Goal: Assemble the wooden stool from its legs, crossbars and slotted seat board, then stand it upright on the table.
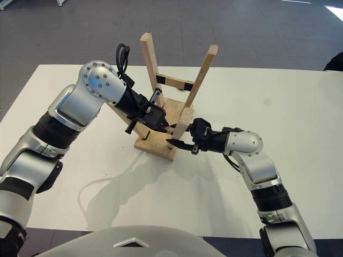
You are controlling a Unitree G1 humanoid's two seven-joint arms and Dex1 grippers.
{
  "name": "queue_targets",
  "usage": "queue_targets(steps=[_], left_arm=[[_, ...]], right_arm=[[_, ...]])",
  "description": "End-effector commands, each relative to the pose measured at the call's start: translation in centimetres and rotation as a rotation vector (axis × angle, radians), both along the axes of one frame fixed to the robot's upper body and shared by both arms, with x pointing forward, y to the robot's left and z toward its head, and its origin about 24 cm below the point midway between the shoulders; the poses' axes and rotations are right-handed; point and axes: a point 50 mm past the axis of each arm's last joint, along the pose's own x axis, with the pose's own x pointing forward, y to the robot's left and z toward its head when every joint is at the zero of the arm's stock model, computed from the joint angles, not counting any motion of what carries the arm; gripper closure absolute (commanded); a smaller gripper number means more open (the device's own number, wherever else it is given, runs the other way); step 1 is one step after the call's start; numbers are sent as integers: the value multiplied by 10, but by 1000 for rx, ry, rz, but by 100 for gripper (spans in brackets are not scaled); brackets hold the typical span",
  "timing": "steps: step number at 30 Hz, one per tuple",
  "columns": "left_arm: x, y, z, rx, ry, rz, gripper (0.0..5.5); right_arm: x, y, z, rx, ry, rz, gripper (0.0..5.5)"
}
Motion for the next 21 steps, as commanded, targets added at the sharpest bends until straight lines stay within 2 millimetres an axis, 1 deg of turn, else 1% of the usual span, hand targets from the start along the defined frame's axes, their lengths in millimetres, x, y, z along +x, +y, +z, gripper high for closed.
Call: queue_targets(steps=[1, 3, 4, 7, 10, 12, 15, 17, 21], left_arm=[[-3, 1, -29, 18, 86, 53, 505], [-4, -3, -20, -53, 88, 49, 505], [-4, -5, -15, -84, 96, 51, 469], [-6, -7, 1, -141, 117, 39, 423], [-5, -6, 12, -150, 112, 46, 388], [-4, -2, 18, -145, 102, 56, 383], [-4, 8, 37, -149, 33, 69, 383], [-1, 16, 63, -210, -26, 103, 383], [10, 35, 128, -409, -164, 231, 383]], right_arm=[[-12, -2, -31, -87, 167, 34, 347], [-13, -3, -32, -91, 172, 32, 347], [-12, -3, -32, -92, 174, 31, 347], [-13, -3, -33, -95, 178, 30, 347], [-12, -3, -33, -96, 181, 28, 347], [-13, -3, -33, -97, 182, 27, 347], [-13, -3, -33, -97, 182, 23, 347], [-12, -3, -33, -97, 183, 20, 347], [-13, -5, -34, -98, 190, 11, 347]])
